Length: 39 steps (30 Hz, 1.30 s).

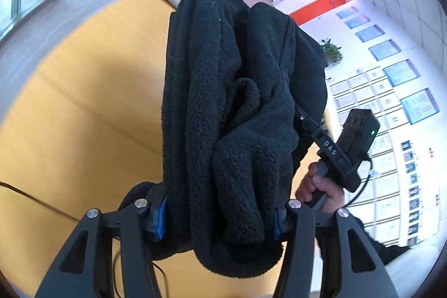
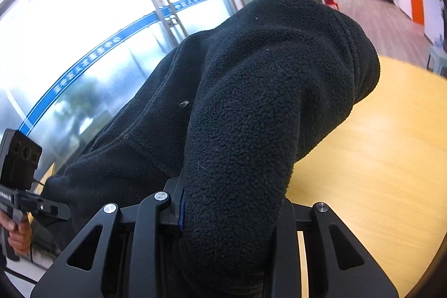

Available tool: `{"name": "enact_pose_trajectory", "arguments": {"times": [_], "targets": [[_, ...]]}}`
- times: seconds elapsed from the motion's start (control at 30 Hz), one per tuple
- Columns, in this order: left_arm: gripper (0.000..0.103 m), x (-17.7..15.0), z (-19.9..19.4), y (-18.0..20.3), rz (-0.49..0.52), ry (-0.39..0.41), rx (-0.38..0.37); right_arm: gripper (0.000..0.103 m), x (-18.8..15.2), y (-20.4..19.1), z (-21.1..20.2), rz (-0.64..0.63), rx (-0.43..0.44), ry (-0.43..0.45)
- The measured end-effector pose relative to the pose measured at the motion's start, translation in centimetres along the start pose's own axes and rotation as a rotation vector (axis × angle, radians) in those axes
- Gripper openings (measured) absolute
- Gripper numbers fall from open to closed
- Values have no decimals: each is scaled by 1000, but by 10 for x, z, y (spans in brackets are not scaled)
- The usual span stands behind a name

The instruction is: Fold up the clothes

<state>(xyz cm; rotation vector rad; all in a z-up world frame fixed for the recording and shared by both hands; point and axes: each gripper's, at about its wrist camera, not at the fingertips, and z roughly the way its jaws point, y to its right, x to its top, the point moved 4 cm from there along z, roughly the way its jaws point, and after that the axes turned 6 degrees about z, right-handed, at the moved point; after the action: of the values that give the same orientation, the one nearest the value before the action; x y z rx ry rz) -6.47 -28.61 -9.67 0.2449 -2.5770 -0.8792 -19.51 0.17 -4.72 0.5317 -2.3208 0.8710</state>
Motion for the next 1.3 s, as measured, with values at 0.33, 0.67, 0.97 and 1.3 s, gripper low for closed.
{"name": "enact_pose_trajectory", "arguments": {"times": [0.33, 0.67, 0.97, 1.3], "targets": [[55, 109, 53, -154, 95, -106, 6, 29, -24, 12, 177, 88, -195, -121], [57, 131, 61, -155, 126, -147, -115, 34, -57, 44, 162, 83, -258, -162], [63, 117, 71, -130, 126, -123, -73, 35, -5, 30, 193, 85, -234, -146], [91, 63, -26, -43, 277, 61, 358, 89, -11, 7, 119, -101, -419, -266]]}}
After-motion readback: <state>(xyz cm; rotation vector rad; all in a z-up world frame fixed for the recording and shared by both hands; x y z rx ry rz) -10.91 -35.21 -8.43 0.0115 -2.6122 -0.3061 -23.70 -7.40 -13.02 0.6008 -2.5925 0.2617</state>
